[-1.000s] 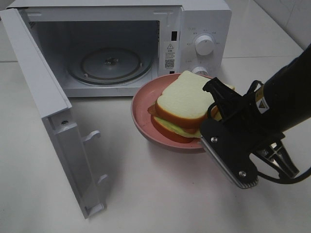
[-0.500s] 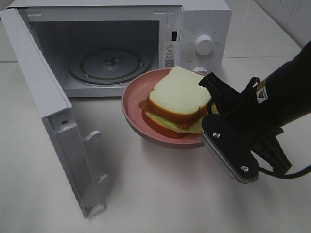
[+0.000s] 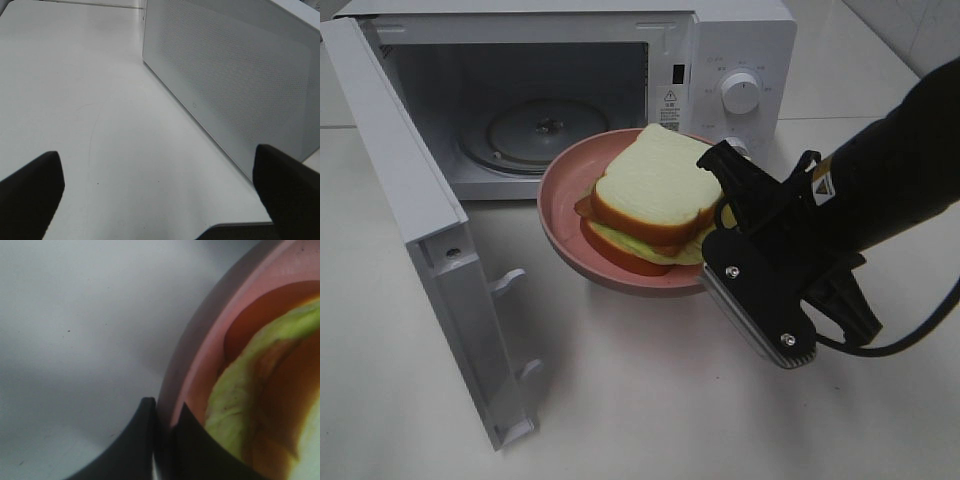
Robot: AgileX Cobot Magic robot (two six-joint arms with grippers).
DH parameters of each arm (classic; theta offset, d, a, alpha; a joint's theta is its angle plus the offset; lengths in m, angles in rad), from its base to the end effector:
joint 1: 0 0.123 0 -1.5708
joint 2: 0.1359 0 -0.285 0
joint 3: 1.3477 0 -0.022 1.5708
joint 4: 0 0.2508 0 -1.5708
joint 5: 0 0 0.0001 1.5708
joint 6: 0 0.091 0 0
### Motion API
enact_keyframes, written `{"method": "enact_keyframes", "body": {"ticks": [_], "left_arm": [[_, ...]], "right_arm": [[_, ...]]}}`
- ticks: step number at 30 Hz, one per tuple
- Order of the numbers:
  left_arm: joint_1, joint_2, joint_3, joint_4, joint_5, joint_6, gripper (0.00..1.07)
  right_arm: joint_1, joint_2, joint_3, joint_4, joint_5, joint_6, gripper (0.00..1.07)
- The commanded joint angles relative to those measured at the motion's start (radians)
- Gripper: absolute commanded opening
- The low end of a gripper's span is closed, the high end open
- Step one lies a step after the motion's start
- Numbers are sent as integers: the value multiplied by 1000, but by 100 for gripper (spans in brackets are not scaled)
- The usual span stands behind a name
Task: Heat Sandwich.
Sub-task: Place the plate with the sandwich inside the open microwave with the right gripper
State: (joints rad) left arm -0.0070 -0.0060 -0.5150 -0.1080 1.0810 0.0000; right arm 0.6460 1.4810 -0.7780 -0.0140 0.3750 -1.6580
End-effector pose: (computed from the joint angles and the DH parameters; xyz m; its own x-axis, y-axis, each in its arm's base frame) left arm -0.0087 -0.0086 0.2801 -0.4573 -0.0475 -0.8880 0.0686 0.9937 -0.0885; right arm 0.2241 0.1684 0.2046 0.6636 -0.7458 0.0591 -0.6045 -0.5811 -0.5449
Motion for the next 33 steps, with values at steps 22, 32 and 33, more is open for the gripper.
{"method": "enact_keyframes", "body": {"ticks": [22,32,33], "left_arm": [[3,-17,1,-7,-15,0,97],[3,-17,1,-7,-15,0,97],[3,-17,1,-7,-15,0,97]], "right_arm": [[33,255,-296,0,-36,-61,0],[33,352,-417,-3,-32,-60,0],[33,362,-426,-3,-30,-60,0]]}}
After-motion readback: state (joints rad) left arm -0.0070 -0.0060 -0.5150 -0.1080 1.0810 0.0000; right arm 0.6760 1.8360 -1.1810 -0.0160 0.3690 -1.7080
